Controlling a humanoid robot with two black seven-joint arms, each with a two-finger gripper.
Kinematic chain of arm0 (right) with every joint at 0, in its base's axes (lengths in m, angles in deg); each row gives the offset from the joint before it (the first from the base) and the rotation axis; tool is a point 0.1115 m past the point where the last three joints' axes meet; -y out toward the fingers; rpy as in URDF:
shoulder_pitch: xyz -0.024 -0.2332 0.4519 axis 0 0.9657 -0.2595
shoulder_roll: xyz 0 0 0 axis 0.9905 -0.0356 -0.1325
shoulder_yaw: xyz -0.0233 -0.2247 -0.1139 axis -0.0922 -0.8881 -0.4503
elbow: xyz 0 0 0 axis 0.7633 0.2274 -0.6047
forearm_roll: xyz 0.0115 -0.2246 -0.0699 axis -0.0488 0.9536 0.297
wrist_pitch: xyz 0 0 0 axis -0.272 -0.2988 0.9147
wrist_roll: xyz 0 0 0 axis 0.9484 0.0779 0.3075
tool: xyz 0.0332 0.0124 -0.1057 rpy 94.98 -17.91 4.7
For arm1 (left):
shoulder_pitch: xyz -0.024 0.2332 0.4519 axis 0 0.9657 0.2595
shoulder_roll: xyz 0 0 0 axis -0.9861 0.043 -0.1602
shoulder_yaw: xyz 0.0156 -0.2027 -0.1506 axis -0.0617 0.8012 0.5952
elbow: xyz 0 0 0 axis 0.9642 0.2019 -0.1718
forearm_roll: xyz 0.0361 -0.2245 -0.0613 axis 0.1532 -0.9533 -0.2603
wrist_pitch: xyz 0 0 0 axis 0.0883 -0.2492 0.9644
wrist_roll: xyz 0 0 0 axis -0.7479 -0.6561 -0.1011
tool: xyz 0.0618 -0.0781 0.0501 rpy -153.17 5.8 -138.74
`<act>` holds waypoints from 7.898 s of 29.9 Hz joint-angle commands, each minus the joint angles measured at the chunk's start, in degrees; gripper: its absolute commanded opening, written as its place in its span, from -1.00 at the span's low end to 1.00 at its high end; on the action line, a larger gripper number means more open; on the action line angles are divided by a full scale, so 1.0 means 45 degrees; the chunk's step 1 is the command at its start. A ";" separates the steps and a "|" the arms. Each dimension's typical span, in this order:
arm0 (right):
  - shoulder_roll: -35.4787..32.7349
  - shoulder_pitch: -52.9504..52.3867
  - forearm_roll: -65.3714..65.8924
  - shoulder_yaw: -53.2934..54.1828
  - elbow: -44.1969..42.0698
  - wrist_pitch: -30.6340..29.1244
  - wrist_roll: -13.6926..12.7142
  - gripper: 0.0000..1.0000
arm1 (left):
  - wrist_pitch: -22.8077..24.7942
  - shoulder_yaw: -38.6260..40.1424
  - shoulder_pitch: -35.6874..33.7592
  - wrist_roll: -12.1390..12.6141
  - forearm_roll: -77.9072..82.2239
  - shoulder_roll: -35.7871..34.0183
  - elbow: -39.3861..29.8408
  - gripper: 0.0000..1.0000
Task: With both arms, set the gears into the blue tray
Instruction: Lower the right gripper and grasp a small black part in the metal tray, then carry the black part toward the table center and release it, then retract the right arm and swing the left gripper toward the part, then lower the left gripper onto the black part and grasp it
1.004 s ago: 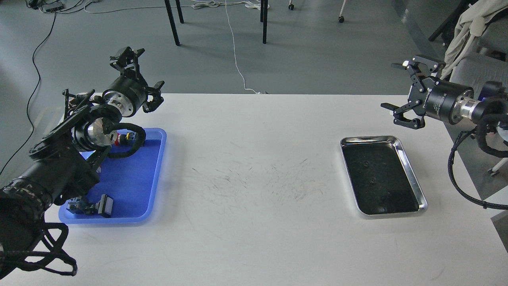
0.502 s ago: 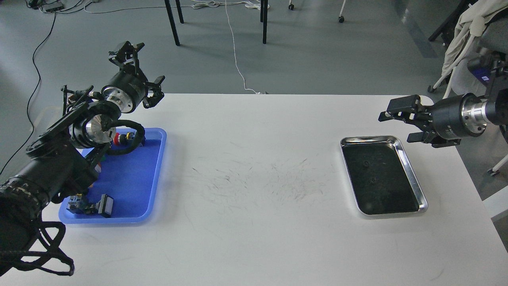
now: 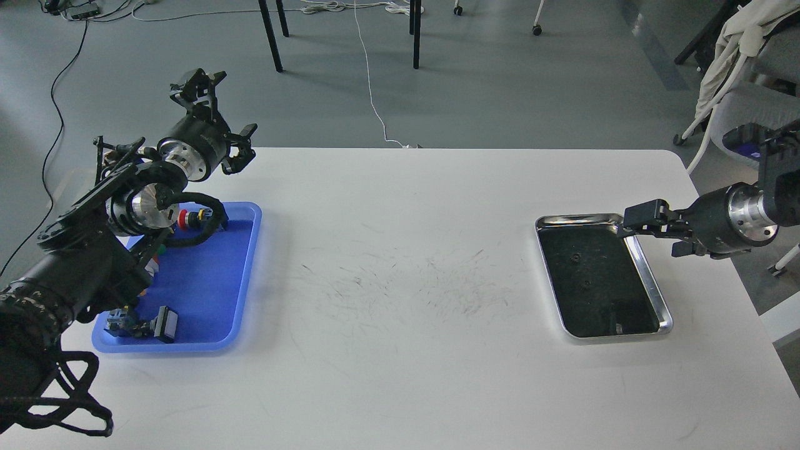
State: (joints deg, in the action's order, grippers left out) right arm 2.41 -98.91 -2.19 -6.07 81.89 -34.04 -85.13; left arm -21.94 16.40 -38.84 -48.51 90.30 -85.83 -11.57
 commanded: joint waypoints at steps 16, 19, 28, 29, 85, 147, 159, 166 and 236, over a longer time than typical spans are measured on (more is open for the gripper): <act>0.5728 0.2492 0.0423 -0.0781 -0.5039 0.0124 0.0038 0.96 | -0.0040 -0.0037 0.0187 -0.0081 0.0000 -0.0096 0.0042 0.96; 0.6179 0.2746 0.0620 -0.0781 -0.5528 0.0203 0.0038 0.96 | -0.0059 -0.0018 0.0246 -0.0081 -0.0020 -0.0096 0.0023 0.96; 0.6590 0.3099 0.0737 -0.0781 -0.5920 0.0261 0.0057 0.92 | -0.0059 -0.0018 0.0246 -0.0081 -0.0020 -0.0135 0.0023 0.96; 0.6590 0.3099 0.0853 -0.0781 -0.5901 0.0261 0.0057 0.89 | -0.0059 -0.0018 0.0246 -0.0081 -0.0020 -0.0154 0.0023 0.96; 0.6316 -0.0299 -0.0118 0.0056 -0.3304 0.0574 0.0174 -0.97 | -0.0079 0.0002 0.0344 -0.0296 -0.0039 -0.0467 0.0179 0.96; 1.0086 0.5424 -0.2271 0.4961 -0.4201 0.3855 0.0506 0.40 | -0.0079 0.0021 0.0539 -0.0432 -0.0137 -0.0741 0.0179 0.96; 1.0086 0.4720 -0.2290 0.8257 -0.6659 0.3777 0.0545 0.77 | -0.0098 0.0002 0.0519 -0.0413 -0.0098 -0.0741 0.0179 0.96; 1.0086 0.4622 -0.2309 1.3078 -0.8945 0.3836 0.0526 0.81 | -0.0098 -0.0037 0.0363 -0.0374 0.0019 -0.0663 0.0179 0.96; 0.3778 1.6419 -0.9224 2.2012 -0.4280 -0.0180 0.0877 0.94 | -0.5411 -0.4549 0.4992 -0.0413 2.6039 0.0158 -0.5134 0.11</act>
State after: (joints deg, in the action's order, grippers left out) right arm 19.17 -25.03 -43.70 93.01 62.64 -34.86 -81.17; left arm -46.20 -4.05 -16.20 -50.38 207.46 -85.26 -35.05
